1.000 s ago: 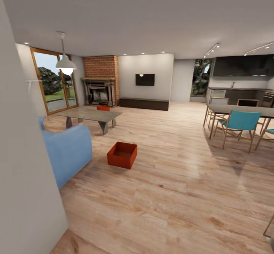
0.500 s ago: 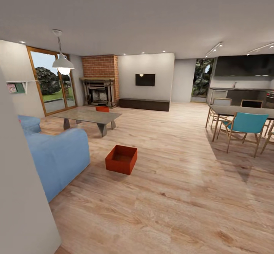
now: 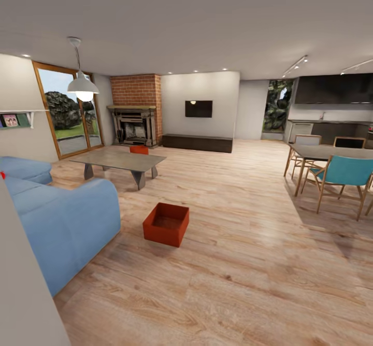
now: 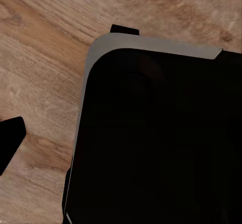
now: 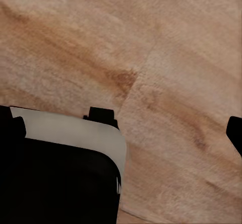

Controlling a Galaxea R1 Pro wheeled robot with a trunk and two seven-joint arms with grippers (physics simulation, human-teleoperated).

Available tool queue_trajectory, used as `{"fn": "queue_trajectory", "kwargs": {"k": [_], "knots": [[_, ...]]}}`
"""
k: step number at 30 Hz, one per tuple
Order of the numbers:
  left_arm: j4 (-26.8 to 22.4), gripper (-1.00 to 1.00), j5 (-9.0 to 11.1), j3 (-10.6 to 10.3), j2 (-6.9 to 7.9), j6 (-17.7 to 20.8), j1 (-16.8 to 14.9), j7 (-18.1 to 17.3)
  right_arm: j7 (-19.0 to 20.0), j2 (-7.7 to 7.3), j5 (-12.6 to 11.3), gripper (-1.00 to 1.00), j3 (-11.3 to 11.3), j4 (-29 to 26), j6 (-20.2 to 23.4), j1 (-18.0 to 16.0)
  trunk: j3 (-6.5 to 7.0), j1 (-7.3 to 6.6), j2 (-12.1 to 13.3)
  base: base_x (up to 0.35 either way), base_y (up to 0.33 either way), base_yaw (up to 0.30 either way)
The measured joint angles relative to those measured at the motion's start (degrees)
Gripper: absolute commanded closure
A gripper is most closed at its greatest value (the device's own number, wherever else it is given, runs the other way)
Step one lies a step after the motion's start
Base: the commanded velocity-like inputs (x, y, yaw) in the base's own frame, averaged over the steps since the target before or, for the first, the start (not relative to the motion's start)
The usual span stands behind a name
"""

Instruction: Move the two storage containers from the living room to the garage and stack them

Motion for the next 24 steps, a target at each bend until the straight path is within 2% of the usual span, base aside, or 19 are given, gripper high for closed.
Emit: {"fn": "queue_trajectory", "kwargs": {"k": [12,24], "knots": [[0.0,-1.0,0.0,0.0,-0.01,0.0,0.0,0.0,0.0,0.06,0.0,-1.0,0.0,0.0,0.0,0.0,0.0,0.0,0.0,0.319,0.146,0.0],[0.0,-1.0,0.0,0.0,-0.03,0.0,0.0,0.1,0.5,-0.19,0.0,-1.0,0.1,0.0,0.0,0.0,0.0,0.0,0.0,0.322,0.017,0.0]]}}
